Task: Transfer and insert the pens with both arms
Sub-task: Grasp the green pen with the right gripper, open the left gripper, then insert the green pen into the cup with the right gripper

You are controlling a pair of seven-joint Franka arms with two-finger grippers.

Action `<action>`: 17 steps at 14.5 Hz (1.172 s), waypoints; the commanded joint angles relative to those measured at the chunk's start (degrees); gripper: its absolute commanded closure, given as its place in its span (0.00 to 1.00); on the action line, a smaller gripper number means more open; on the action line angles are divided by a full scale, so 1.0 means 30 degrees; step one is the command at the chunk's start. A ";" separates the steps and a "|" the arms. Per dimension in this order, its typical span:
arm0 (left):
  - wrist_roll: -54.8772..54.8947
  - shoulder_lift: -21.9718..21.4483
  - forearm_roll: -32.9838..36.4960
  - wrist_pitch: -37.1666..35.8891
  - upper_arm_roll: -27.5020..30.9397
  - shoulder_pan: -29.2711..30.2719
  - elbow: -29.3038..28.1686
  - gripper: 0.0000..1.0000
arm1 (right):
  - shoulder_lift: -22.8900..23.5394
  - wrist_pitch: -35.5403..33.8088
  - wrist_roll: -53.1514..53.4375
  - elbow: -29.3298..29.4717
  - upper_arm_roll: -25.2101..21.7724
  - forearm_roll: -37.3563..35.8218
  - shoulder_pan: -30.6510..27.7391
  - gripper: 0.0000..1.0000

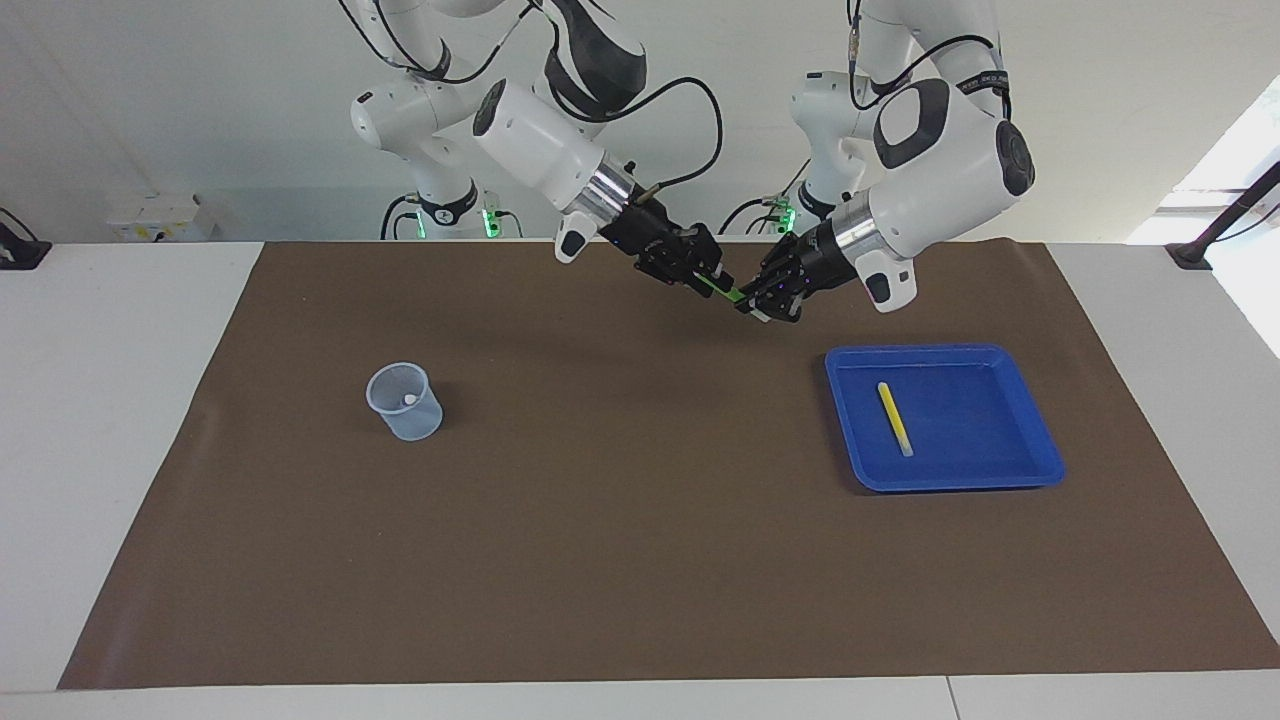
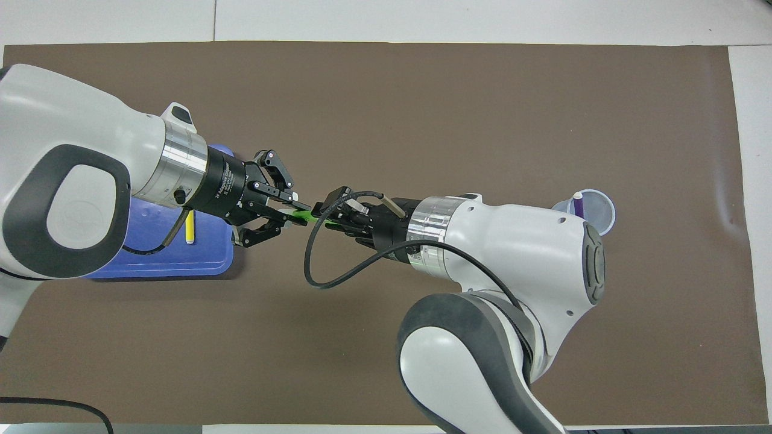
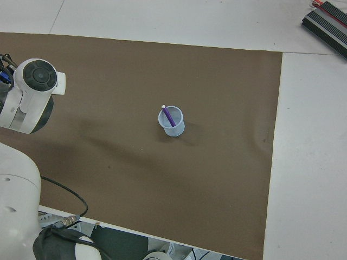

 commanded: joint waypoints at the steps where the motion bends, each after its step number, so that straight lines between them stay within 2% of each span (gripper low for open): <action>1: -0.0242 -0.0649 -0.0394 0.0352 0.0090 0.0001 -0.0669 1.00 | -0.0053 -0.0404 -0.0155 0.0047 -0.0006 -0.0351 -0.0143 1.00; 5: -0.0331 -0.0649 -0.0394 0.0701 0.0090 0.0030 -0.0640 0.99 | -0.0083 -0.1196 -0.0184 0.0077 -0.0035 -0.0380 -0.0465 1.00; 6: -0.0302 -0.0678 -0.0336 0.0935 0.0148 -0.0028 -0.0640 0.08 | -0.0083 -0.1196 -0.0184 0.0077 -0.0035 -0.0380 -0.0465 1.00; 7: -0.0301 -0.0737 -0.0306 0.0996 0.0178 -0.0087 -0.0640 0.00 | -0.0083 -0.1225 -0.0184 0.0077 -0.0035 -0.0409 -0.0494 1.00; 9: -0.0185 -0.0766 -0.0160 0.0996 0.0236 0.0117 -0.0640 0.00 | -0.0112 -0.1806 -0.0214 0.0164 -0.0210 -0.1368 -0.0843 1.00; 10: 0.0019 -0.0766 -0.0073 0.0996 0.0266 0.0147 -0.0640 0.00 | -0.0170 -0.3174 -0.0243 0.0542 -0.0298 -0.2710 -0.1861 1.00; 13: 0.2561 -0.0796 0.0627 0.0734 0.0295 0.1082 -0.0698 0.00 | 0.0004 -1.0813 -0.0999 0.4021 -0.0240 -0.7220 -0.5641 1.00; 15: 0.5777 -0.0795 0.2499 0.0849 0.0295 0.1173 -0.0785 0.00 | 0.0035 -1.5094 -0.4937 0.5141 -0.0240 -1.0299 -0.8013 1.00; 17: 0.9520 -0.1087 0.3788 0.1025 0.0295 0.1231 -0.1486 0.00 | 0.0006 -1.7709 -1.1136 0.5408 -0.0240 -1.3660 -1.0065 1.00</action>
